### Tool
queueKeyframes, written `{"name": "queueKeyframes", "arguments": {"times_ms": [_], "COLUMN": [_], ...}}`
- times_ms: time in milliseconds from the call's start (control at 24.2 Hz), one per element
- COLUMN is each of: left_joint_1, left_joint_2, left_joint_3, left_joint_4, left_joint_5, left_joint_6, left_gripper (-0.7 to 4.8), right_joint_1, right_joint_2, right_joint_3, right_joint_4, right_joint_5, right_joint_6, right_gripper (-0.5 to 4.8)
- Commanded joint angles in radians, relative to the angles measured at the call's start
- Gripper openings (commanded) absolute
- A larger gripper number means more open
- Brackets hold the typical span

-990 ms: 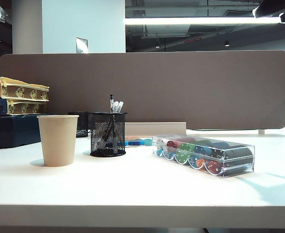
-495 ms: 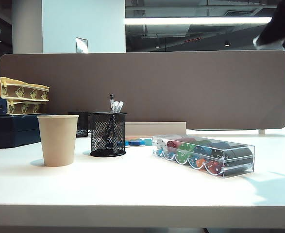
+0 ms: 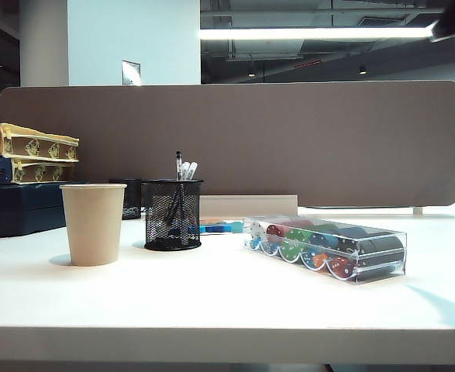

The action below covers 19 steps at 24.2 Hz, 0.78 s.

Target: Pick up one pen and put it in the pen container.

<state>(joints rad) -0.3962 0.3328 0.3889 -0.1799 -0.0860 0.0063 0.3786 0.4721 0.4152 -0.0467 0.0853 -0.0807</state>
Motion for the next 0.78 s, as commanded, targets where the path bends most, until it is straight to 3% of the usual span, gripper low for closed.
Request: {"name": "queueKeyframes", "arguments": {"times_ms": [41, 248, 371, 578, 784], "left_joint_1": [0.001, 0.001, 0.001, 0.001, 0.001], "left_joint_2": [-0.043, -0.137, -0.153, -0.153, -0.153], "left_joint_3": [0.003, -0.019, -0.019, -0.039, -0.110], "left_joint_4": [-0.066, -0.141, -0.150, -0.154, -0.069], "left_joint_5": [-0.008, -0.009, -0.008, -0.019, -0.045], "left_joint_6": [-0.024, -0.045, -0.058, -0.154, -0.156], "left_gripper": [2.38, 2.38, 2.38, 2.38, 2.38], "right_joint_1": [0.002, 0.001, 0.002, 0.003, 0.003], "right_joint_2": [-0.093, -0.338, -0.414, -0.475, -0.473], "right_joint_3": [-0.019, -0.085, -0.090, -0.091, -0.101], "right_joint_4": [-0.064, -0.246, -0.248, -0.290, -0.285], "right_joint_5": [0.060, 0.125, 0.130, 0.141, 0.160], "right_joint_6": [-0.003, 0.038, 0.056, 0.143, 0.179], "right_gripper": [3.28, 3.28, 3.28, 3.28, 3.28]}}
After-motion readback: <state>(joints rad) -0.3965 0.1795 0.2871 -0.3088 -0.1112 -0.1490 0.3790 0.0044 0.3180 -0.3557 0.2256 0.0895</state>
